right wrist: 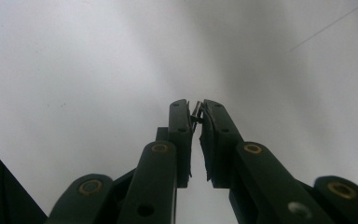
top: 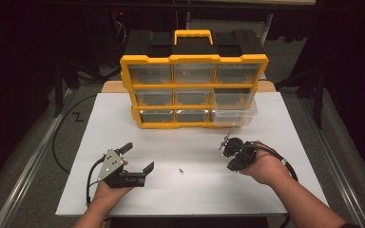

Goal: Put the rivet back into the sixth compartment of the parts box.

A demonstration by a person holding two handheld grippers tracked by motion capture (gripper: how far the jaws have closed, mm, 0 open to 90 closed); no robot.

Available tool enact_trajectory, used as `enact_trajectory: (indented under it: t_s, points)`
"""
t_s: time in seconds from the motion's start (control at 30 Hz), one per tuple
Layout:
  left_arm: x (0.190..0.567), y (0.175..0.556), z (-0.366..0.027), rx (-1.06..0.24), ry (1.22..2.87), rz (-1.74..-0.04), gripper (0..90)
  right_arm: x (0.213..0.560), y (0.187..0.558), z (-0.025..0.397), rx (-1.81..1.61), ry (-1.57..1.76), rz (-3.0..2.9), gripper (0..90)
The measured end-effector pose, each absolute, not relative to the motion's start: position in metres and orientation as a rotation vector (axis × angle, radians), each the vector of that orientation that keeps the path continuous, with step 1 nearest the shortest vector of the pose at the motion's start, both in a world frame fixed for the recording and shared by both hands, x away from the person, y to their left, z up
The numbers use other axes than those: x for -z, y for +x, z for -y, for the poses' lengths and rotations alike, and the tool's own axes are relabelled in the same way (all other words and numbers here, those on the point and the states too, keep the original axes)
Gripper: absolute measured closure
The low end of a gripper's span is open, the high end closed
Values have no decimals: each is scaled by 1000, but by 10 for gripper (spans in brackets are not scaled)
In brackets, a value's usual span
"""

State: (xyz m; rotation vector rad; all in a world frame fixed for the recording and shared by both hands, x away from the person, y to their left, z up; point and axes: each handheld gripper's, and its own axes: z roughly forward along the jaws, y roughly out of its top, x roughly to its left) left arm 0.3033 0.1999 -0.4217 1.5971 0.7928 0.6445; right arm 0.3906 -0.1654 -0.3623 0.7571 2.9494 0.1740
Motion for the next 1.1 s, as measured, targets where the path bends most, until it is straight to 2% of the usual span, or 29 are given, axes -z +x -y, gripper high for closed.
enact_trajectory:
  t_s: [1.1]
  points:
    - [421, 303, -200, -646, 1598, -789, 7, 346, 395, 177, -183, 790, -2944, 848]
